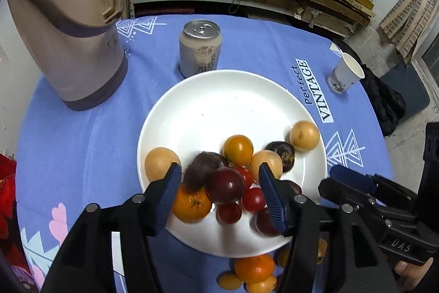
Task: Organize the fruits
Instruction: 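Carry both fruits onto the plate and open both tools, then move both open tools back toward the fruit pile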
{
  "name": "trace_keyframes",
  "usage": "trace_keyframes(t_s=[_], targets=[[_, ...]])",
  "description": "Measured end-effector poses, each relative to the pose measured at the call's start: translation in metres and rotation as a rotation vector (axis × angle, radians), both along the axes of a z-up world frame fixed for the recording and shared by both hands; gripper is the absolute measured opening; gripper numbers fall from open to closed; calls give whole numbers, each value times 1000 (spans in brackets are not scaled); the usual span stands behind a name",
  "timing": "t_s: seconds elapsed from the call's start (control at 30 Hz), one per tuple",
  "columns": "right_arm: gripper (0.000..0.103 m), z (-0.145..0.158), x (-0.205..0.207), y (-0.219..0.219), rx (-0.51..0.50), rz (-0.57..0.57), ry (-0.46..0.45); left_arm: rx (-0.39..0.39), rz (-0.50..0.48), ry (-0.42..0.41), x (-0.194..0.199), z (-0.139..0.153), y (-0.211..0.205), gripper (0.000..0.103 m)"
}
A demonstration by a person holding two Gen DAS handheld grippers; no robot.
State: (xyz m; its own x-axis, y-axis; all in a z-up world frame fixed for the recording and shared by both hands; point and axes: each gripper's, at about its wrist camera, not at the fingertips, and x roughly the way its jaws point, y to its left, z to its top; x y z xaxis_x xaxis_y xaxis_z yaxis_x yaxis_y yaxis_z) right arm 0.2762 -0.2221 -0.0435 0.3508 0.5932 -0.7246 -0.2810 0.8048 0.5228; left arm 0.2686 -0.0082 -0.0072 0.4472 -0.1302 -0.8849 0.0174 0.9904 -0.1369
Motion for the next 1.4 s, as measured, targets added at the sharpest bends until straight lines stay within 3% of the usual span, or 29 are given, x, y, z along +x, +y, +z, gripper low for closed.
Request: trace_keyframes(t_s=[0.27,0.7,0.77,1.0,1.07,1.4], targets=[[52,-5,-14,-8,-10,3,23,2,13,15,-11,-2,4,60],[58,-11,-61,-26,-67,1,63,6,8,81,-67,-10,5,62],[62,-12,-70,-27,-76,1,67,15,10,91,-78,-13,3,67],[73,-11,-97,-25,-112,16,65,30,-12,122,-107,-22,-3,67],[83,-12,-103,-23,-147,4,62,35,-15,135,-114,-26,-3,67],[87,-16,-119,-26,-158,8,86,50,-33,190,-127,-55,-7,67]])
